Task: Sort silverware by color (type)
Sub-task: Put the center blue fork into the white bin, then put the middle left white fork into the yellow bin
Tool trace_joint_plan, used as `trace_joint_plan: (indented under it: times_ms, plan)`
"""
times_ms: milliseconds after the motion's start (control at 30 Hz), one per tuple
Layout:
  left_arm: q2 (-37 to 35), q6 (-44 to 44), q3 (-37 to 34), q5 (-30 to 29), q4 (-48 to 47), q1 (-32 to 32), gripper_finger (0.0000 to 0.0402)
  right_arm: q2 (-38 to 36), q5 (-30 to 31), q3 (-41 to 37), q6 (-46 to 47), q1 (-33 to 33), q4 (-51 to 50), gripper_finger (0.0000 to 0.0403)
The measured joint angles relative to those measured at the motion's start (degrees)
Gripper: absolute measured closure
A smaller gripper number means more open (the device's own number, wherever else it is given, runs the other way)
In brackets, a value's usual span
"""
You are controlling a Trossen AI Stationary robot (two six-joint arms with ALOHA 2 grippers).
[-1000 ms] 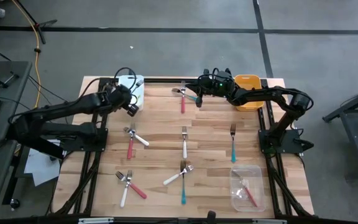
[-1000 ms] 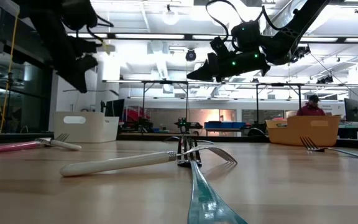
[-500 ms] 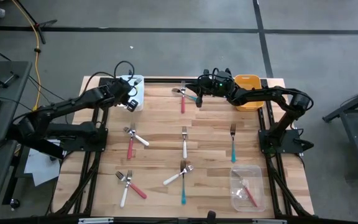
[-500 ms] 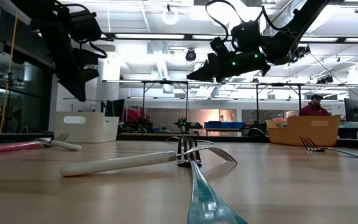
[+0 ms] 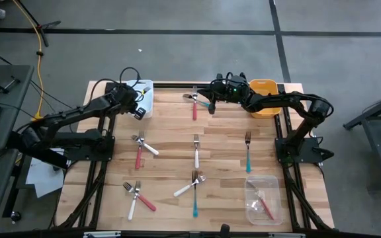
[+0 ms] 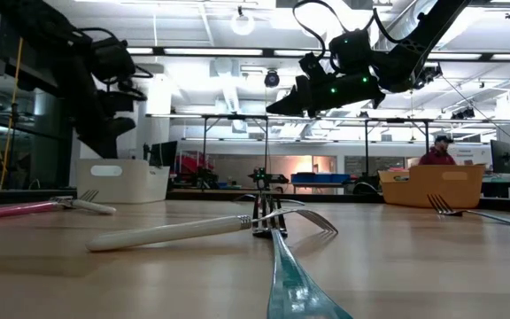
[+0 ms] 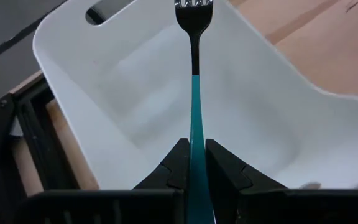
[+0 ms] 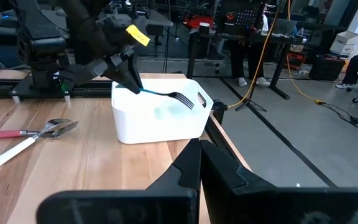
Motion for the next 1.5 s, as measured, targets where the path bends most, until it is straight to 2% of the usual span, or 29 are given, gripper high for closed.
trace_joint_plan:
  times_ms: [233,367,800,1067,1267,1400,1500]
  plan:
    - [1.36,-0.48,0.02,1.54,1.84,2.12,0.0378,0.0,0.0,0.0,0.15,0.02,0.0,0.0403]
    - [4.32,-0.5,0.02,3.49,3.29,2.65,0.0378,0.0,0.0,0.0,0.13,0.02,0.0,0.0403]
    - [13.75,-0.07,0.03,3.47,9.29,2.83,0.0371,0.0,-0.02,0.0,0.07,0.02,0.0,0.0403]
    - [12.68,0.98,0.07,2.21,8.69,2.8,0.0326,0.0,-0.01,0.0,0.02,0.01,0.0,0.0403]
    - [9.26,1.05,0.07,1.26,8.64,2.78,0.0299,0.0,-0.02,0.0,0.02,0.02,0.0,0.0403]
    - [5.36,2.23,0.07,-0.26,8.54,2.72,0.0296,0.0,0.0,0.0,0.02,0.02,0.0,0.0403]
    - [1.46,3.81,0.07,-0.54,8.56,2.03,0.0309,0.0,-0.01,0.0,0.02,0.02,0.0,0.0403]
